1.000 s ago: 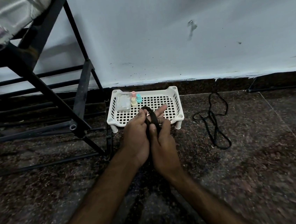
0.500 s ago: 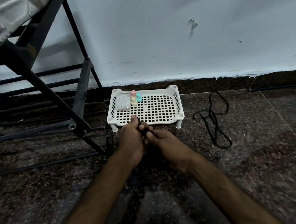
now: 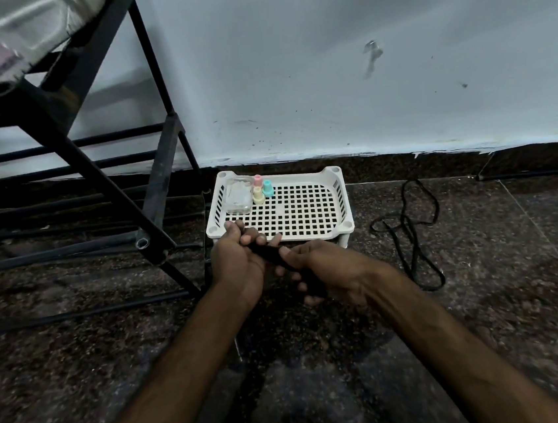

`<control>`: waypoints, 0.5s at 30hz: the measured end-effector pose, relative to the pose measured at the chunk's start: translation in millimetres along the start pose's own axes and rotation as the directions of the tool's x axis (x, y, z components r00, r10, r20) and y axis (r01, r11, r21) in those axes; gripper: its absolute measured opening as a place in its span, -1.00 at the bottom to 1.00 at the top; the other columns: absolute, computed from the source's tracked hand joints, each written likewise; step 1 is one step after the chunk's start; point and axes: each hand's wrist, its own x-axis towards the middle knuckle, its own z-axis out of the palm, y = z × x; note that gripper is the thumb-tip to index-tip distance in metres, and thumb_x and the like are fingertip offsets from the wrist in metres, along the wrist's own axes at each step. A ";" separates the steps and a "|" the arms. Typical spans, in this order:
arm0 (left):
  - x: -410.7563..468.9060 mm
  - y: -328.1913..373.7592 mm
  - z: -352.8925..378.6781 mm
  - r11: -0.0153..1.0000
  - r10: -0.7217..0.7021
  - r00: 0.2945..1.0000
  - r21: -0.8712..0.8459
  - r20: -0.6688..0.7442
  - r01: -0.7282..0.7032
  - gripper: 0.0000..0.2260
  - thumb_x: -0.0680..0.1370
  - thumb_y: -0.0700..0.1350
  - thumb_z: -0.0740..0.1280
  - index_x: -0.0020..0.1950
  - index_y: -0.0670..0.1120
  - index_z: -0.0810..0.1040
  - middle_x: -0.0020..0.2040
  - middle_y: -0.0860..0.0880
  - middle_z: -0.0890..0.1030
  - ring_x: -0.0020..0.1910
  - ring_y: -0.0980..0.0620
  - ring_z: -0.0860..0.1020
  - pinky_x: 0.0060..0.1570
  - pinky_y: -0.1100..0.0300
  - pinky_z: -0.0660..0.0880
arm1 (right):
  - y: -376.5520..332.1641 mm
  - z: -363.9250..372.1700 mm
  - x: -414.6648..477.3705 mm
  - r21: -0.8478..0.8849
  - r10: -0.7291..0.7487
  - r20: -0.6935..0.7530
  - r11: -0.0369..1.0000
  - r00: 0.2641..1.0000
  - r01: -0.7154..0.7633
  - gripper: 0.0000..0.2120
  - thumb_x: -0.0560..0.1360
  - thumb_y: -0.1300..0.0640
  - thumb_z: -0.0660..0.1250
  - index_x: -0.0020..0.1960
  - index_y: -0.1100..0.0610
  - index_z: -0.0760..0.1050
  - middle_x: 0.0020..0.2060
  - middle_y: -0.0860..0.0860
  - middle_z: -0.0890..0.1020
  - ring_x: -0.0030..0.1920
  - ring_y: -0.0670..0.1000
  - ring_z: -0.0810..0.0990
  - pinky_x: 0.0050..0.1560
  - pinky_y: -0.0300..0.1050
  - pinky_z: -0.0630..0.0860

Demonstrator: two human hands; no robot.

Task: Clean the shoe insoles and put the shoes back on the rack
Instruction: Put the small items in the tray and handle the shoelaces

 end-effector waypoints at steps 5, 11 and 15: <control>-1.3 -3.5 -1.2 0.985 0.112 0.994 0.132 -0.009 -0.110 -0.73 0.69 -0.09 0.07 -0.14 -0.12 0.42 -0.29 -0.07 0.54 -0.18 -0.05 0.56 0.01 -0.01 0.55 | -9.4 2.4 26.9 0.060 -0.195 -0.309 0.973 0.931 0.224 -0.65 0.67 0.08 0.08 -0.25 0.12 0.43 -0.45 -0.03 0.37 -0.56 -0.18 0.28 -0.59 -0.34 0.23; 0.1 -8.9 -7.5 0.923 0.128 0.992 0.365 0.004 -0.121 -0.78 0.62 -0.09 0.25 0.09 -0.24 0.54 -0.07 -0.19 0.65 -0.14 -0.09 0.61 -0.13 0.08 0.60 | -12.3 7.4 43.6 0.104 -0.313 -0.325 0.926 0.892 0.363 -0.67 0.67 0.09 0.05 -0.20 0.11 0.42 -0.39 -0.03 0.47 -0.48 -0.15 0.37 -0.48 -0.31 0.30; 3.6 -0.2 -15.0 0.697 0.283 0.957 0.672 0.064 -0.251 -0.71 0.56 0.12 0.30 0.16 -0.03 0.51 -0.02 0.02 0.65 -0.05 0.05 0.62 -0.06 0.01 0.57 | -9.7 0.4 39.4 -0.113 -0.390 -0.233 0.921 0.891 0.374 -0.66 0.67 0.05 0.08 -0.21 0.10 0.45 -0.40 -0.04 0.47 -0.51 -0.18 0.34 -0.50 -0.34 0.27</control>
